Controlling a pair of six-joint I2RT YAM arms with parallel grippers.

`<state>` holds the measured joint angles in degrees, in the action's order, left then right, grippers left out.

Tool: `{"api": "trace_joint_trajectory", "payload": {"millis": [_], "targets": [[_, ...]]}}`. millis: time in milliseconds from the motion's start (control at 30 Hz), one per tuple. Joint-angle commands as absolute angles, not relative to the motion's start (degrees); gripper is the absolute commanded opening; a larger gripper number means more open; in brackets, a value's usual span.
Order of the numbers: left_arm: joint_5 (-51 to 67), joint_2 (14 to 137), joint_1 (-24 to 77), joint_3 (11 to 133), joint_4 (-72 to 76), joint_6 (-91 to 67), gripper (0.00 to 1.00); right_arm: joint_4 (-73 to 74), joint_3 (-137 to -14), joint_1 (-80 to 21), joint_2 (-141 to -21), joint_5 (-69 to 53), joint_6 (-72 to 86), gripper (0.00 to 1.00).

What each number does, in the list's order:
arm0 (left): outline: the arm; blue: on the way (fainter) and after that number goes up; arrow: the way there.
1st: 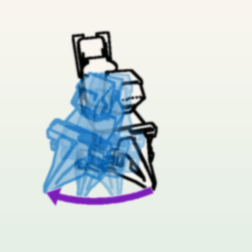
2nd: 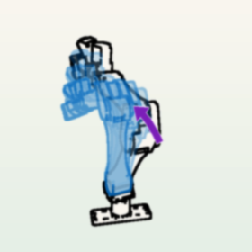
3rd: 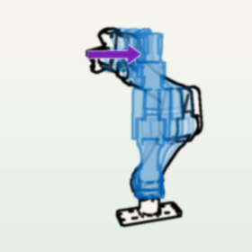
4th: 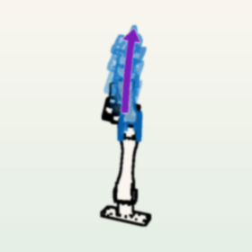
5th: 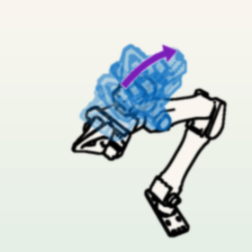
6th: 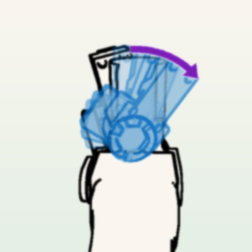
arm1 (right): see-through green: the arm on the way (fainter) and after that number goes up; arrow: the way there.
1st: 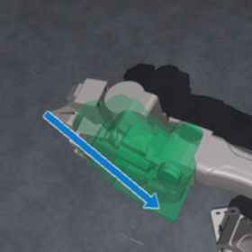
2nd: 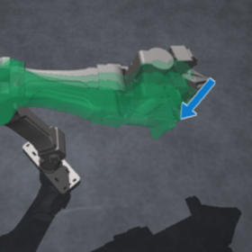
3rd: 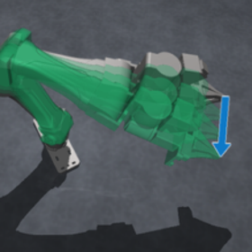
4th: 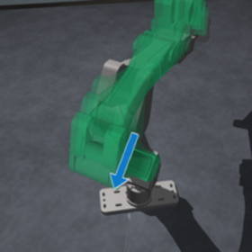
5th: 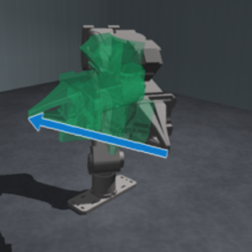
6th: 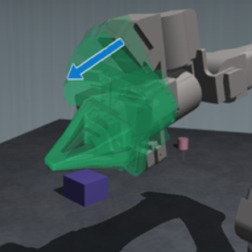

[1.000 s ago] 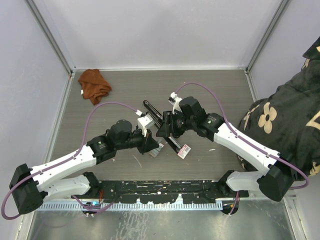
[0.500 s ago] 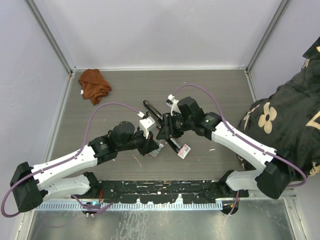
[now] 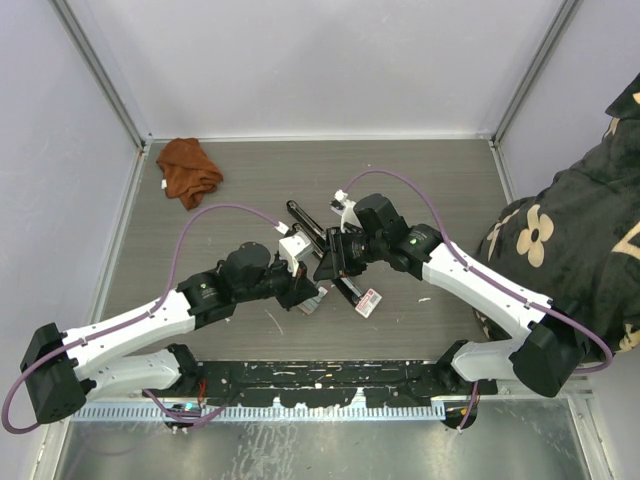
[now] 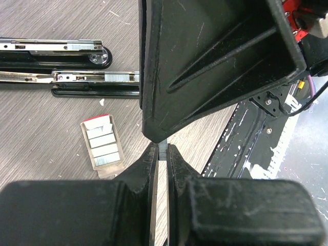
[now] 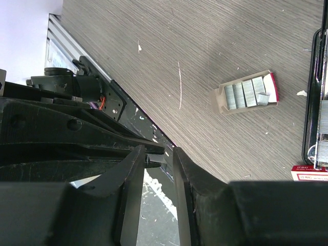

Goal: Load the staples into the stapler
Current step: Pick up the staple from the staple box.

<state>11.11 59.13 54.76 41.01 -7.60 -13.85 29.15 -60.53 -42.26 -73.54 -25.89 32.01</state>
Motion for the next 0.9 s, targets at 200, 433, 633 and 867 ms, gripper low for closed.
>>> {"api": "trace_joint_trajectory", "payload": {"millis": [200, 433, 633, 867], "targets": [[9.97, 59.24, 55.02, 43.42, -6.24, -13.04, 0.04, 28.35, -61.36, -42.30, -73.31, -27.98, 31.81, 0.29], [9.38, 59.33, 55.03, 43.35, -5.81, -13.15, 0.11, 28.50, -61.24, -42.30, -73.12, -27.24, 31.80, 0.24], [9.19, 58.12, 55.02, 42.02, -5.42, -12.84, 0.65, 28.64, -61.65, -42.28, -72.15, -21.87, 31.13, 0.22], [8.91, 50.21, 50.21, 36.07, -3.37, -15.65, 0.92, 26.22, -59.84, -42.35, -72.01, -4.43, 22.09, 0.22]]}}
